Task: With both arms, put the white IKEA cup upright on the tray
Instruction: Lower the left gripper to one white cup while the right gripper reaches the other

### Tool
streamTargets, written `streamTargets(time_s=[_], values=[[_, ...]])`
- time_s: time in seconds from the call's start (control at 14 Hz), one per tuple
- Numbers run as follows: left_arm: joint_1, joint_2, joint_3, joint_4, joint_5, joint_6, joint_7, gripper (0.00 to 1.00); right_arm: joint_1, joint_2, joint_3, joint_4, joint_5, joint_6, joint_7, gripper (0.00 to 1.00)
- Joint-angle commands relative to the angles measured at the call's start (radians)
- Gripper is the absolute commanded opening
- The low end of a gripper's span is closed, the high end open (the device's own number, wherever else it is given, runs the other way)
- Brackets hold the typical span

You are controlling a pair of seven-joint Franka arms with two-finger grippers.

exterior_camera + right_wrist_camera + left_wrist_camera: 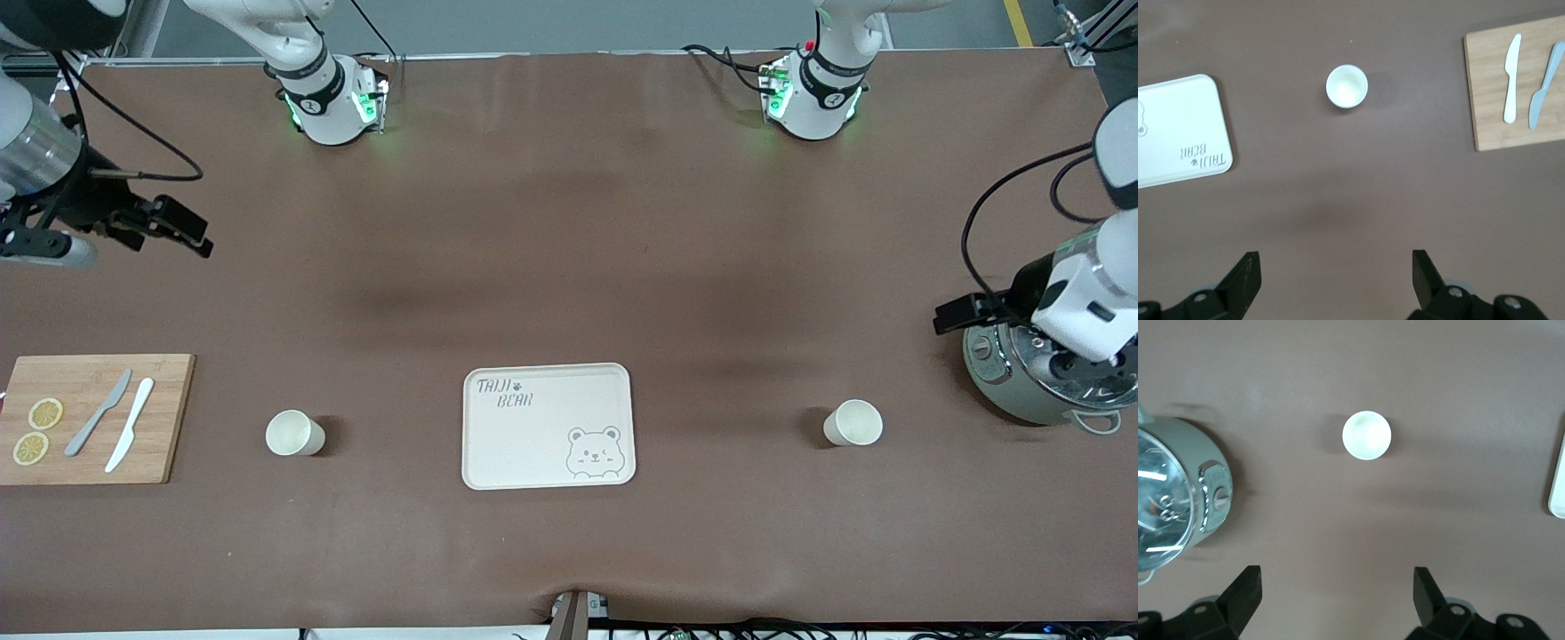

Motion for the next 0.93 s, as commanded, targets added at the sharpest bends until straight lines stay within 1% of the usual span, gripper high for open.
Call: streamTargets(time_s=[0.0,0.29,0.36,0.71,0.86], values=[[-0.003,0.066,0.0,0.012,0.0,0.055,0.006,1.0,-0.008,0.118,0.01,0.023,-0.008,0.077,-0.018,1.0],[0.001,0.197,0.0,0.012,0.01,0.159,0.015,1.0,-0.014,0.248,0.012,0.032,0.0,0.248,-0.018,1.0],[0.007,0.223,0.0,0.014,0.007,0.181,0.018,1.0,-0.014,0.282,0.012,0.049,-0.001,0.268,-0.027,1.0],[0.0,0.33,0.001,0.012,0.012,0.305,0.015,1.0,-0.003,0.457,0.01,0.193,-0.011,0.275,-0.027,1.0],[0.003,0.359,0.003,0.012,0.013,0.328,0.018,1.0,-0.003,0.502,0.012,0.199,-0.011,0.311,-0.027,1.0]])
